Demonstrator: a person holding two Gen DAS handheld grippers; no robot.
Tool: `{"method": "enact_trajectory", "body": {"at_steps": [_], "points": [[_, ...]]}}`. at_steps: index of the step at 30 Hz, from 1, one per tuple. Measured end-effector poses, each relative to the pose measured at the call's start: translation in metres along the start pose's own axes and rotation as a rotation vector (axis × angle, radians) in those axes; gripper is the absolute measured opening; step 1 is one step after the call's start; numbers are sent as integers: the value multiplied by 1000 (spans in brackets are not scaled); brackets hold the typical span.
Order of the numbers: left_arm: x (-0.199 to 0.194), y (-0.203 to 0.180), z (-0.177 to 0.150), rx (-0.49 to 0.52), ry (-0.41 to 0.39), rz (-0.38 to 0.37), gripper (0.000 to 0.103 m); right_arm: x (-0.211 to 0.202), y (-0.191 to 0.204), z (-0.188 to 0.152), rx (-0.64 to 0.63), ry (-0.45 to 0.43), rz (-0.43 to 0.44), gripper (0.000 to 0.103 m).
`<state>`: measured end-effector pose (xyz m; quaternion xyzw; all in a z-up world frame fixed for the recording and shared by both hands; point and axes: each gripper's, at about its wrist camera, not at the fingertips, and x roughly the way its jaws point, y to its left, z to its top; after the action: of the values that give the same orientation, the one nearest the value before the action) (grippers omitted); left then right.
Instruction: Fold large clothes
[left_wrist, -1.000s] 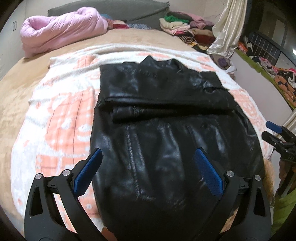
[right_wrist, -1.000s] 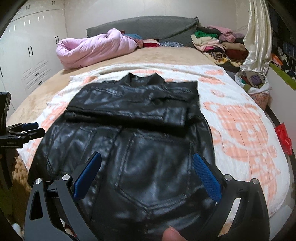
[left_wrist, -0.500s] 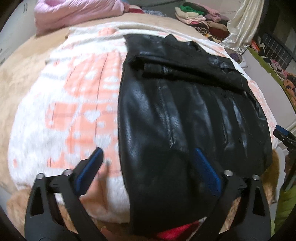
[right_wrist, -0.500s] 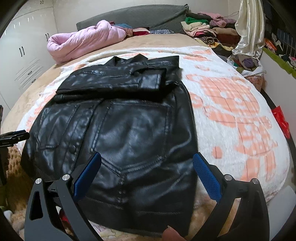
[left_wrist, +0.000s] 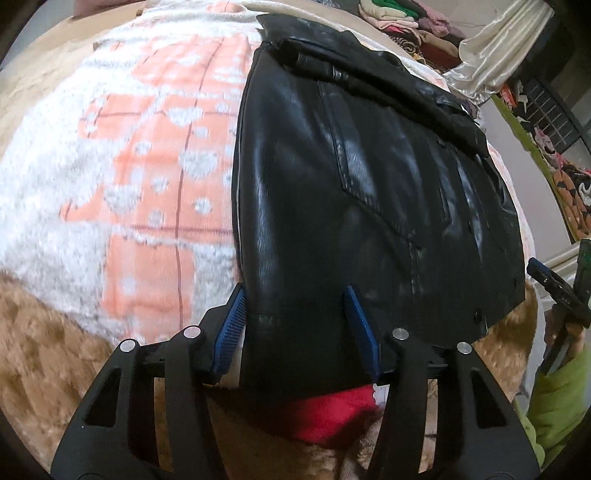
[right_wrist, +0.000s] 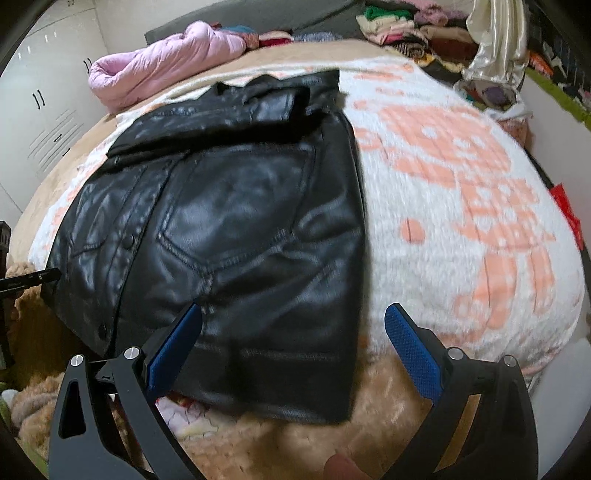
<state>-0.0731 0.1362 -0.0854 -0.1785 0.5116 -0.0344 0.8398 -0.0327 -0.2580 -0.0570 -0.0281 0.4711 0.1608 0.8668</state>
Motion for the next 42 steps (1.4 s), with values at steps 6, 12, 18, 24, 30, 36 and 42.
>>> {"method": "enact_trajectory", "body": {"at_steps": [6, 12, 18, 24, 30, 36, 42], "points": [[0, 0, -1, 0, 7, -3, 46, 15, -3, -11, 2, 95, 50, 98], [2, 5, -2, -7, 7, -7, 42, 34, -9, -20, 43, 134, 110, 76], [-5, 7, -2, -32, -11, -15, 18, 13, -15, -21, 50, 45, 155, 21], [-26, 6, 2, -19, -51, -62, 6, -15, -17, -10, 77, -50, 239, 15], [-49, -6, 15, 5, -119, -110, 5, -40, -22, 5, 119, -162, 333, 15], [-60, -17, 34, 14, -183, -159, 5, -50, -19, 25, 155, -242, 363, 11], [-73, -25, 58, 10, -249, -190, 5, -59, -21, 51, 187, -320, 382, 10]]}}
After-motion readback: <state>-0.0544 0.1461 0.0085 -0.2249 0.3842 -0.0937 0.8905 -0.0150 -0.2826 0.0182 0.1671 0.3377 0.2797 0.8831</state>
